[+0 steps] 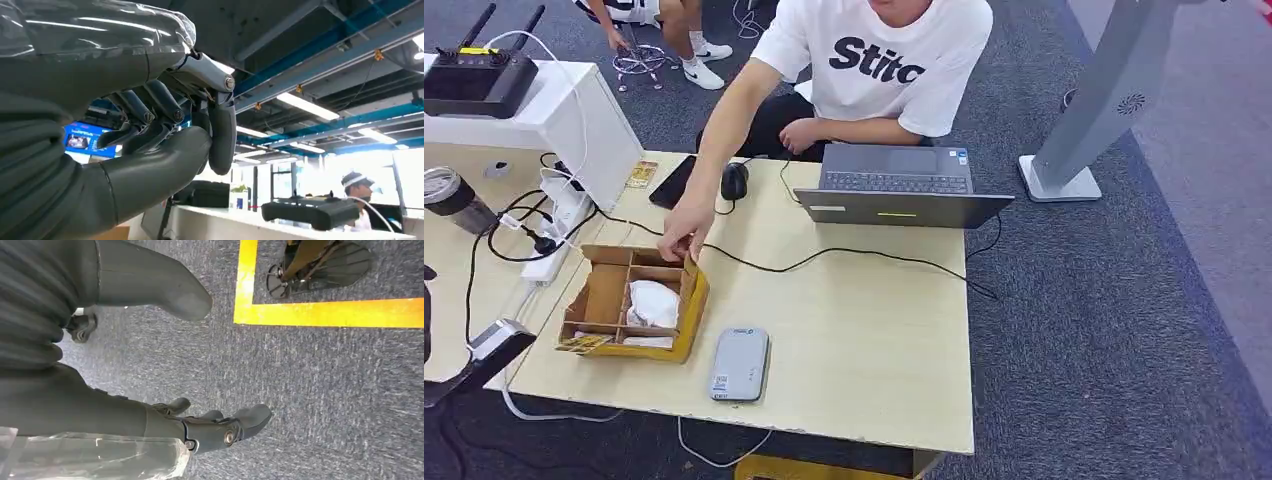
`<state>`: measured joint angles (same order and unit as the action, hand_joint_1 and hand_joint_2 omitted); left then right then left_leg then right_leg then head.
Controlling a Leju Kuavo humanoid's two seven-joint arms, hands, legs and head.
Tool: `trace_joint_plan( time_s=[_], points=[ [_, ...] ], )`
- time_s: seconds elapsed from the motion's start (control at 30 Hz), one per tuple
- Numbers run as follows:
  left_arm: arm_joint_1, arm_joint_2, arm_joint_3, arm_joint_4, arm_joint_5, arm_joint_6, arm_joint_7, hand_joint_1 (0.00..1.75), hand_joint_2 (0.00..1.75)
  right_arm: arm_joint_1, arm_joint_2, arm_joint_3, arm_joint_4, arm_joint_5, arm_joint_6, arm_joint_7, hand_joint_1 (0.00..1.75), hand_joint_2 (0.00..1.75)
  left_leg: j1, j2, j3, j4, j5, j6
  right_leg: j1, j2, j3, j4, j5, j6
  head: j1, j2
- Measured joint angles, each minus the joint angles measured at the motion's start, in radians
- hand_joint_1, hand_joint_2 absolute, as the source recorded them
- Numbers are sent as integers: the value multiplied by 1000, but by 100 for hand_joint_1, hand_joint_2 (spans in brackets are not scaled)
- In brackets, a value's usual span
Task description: Pass the card to the sensor for recognition and then transmit it.
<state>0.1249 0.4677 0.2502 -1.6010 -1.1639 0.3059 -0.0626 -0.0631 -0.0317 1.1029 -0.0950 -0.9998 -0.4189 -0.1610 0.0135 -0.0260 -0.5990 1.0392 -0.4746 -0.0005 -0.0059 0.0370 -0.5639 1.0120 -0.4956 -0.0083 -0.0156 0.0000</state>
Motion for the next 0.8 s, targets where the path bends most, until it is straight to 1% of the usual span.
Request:
trace_joint_plan(
  time_s=[0.03, 0.07, 0.1, 0.2, 0.27, 0.4, 0.63, 0.8],
  points=[
    [2, -1, 0, 3, 0, 0, 0, 175, 175, 0, 0, 1, 0, 0, 0, 0, 0, 175, 0, 0, 0, 0, 0, 0, 0, 0, 0, 0, 0, 0, 0, 0],
    [3, -2, 0, 5, 0, 1, 0, 68, 175, 0, 0, 2, 0, 0, 0, 0, 0, 175, 0, 0, 0, 0, 0, 0, 0, 0, 0, 0, 0, 0, 0, 0],
    [5, -3, 0, 8, 0, 2, 0, 0, 175, 0, 0, 2, 0, -1, 0, 0, 0, 175, 0, 0, 0, 0, 0, 0, 0, 0, 0, 0, 0, 0, 0, 0],
    [6, -6, 0, 12, 1, 6, 0, 0, 175, 0, 0, 2, 0, -4, 0, 10, 0, 175, 0, 0, 0, 0, 0, 0, 0, 0, 0, 0, 0, 0, 0, 0],
    [9, -16, 0, 16, 3, 8, 3, 0, 175, 0, 0, 2, 0, -9, 0, 26, 0, 175, 0, 0, 0, 0, 0, 0, 0, 0, 0, 0, 0, 0, 0, 0],
    [26, -39, 0, 24, -10, 9, 9, 0, 175, 3, 1, 2, 0, -16, 3, 35, 0, 175, 0, 0, 0, 0, 0, 0, 0, 0, 0, 0, 0, 0, 0, 0],
    [49, -89, 0, 42, -37, 27, 17, 0, 175, 3, 2, 5, 0, -27, 3, 17, 0, 175, 0, 0, 0, 0, 0, 0, 0, 0, 0, 0, 0, 0, 0, 0],
    [67, -122, 4, 48, -16, 29, -5, 0, 175, 4, 2, 11, 0, -39, 2, 20, 0, 175, 0, 0, 0, 0, 0, 0, 0, -1, 0, 0, 0, 0, 0, 0]
  ],
)
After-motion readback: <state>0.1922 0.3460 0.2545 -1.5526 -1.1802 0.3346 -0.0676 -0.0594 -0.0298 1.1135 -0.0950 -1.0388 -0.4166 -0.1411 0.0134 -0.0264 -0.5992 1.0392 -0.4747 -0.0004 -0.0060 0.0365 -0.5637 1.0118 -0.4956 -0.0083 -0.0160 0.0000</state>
